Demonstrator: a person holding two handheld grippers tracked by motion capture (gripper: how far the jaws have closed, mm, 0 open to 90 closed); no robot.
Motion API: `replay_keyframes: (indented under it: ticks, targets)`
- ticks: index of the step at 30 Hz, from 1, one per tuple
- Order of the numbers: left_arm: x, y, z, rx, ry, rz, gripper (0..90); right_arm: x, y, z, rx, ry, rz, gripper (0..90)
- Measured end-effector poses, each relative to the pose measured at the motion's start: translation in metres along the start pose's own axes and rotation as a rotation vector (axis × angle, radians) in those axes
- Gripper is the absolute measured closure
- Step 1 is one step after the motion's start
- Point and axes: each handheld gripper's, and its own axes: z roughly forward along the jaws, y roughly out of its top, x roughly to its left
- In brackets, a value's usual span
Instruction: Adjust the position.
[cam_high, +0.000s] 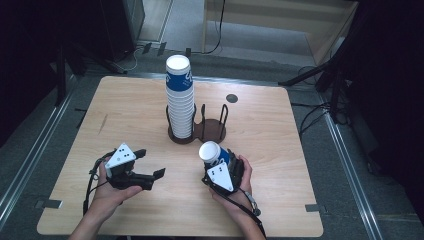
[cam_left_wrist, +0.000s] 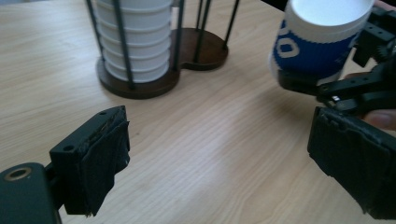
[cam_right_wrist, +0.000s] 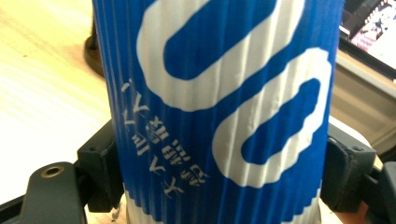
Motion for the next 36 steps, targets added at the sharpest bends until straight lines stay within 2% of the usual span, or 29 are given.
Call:
replay_keyframes:
  ticks: [2, 4, 7, 10, 12, 13, 15, 16, 20, 24, 28, 31, 33, 36]
  targets:
    - [-0.005, 0.002, 0.003, 0.009, -0.016, 0.005, 6.7, 0.007, 0.000, -0.001, -0.017, 0.002, -0.045, 18.4]
    - [-0.008, 0.002, 0.006, 0.016, -0.029, 0.009, 6.7, 0.008, 0.000, -0.002, -0.020, 0.000, -0.054, 18.4]
    - [-0.017, 0.004, 0.010, 0.026, -0.055, 0.029, 6.7, 0.014, 0.000, -0.005, -0.042, -0.012, -0.110, 18.5]
    - [-0.020, 0.007, 0.011, 0.023, -0.067, 0.036, 7.4, 0.015, 0.000, -0.007, -0.048, -0.014, -0.119, 18.6]
    - [-0.024, 0.009, 0.013, 0.021, -0.084, 0.039, 8.7, 0.018, -0.002, -0.010, -0.058, -0.012, -0.152, 18.6]
    - [-0.026, 0.010, 0.015, 0.024, -0.092, 0.044, 8.7, 0.018, -0.002, -0.010, -0.058, -0.012, -0.152, 18.6]
    - [-0.033, 0.013, 0.020, 0.031, -0.115, 0.068, 9.7, 0.022, -0.004, -0.013, -0.064, -0.007, -0.196, 18.6]
    - [-0.033, 0.013, 0.020, 0.031, -0.115, 0.068, 11.0, 0.022, -0.004, -0.013, -0.064, -0.007, -0.196, 18.6]
    - [-0.041, 0.015, 0.027, 0.039, -0.152, 0.081, 12.1, 0.027, -0.006, -0.016, -0.073, 0.000, -0.265, 18.6]
    - [-0.044, 0.014, 0.029, 0.059, -0.155, 0.093, 12.3, 0.030, -0.005, -0.017, -0.073, -0.001, -0.276, 18.5]
    - [-0.044, 0.013, 0.031, 0.072, -0.162, 0.097, 13.7, 0.036, -0.005, -0.018, -0.085, 0.027, -0.325, 18.4]
    - [-0.046, 0.013, 0.033, 0.078, -0.171, 0.101, 13.7, 0.039, -0.005, -0.019, -0.095, 0.035, -0.332, 18.3]
    - [-0.047, 0.013, 0.034, 0.083, -0.174, 0.108, 14.0, 0.043, -0.004, -0.020, -0.105, 0.040, -0.358, 18.3]
    - [-0.049, 0.012, 0.036, 0.095, -0.182, 0.117, 14.1, 0.046, -0.004, -0.021, -0.110, 0.050, -0.372, 18.3]
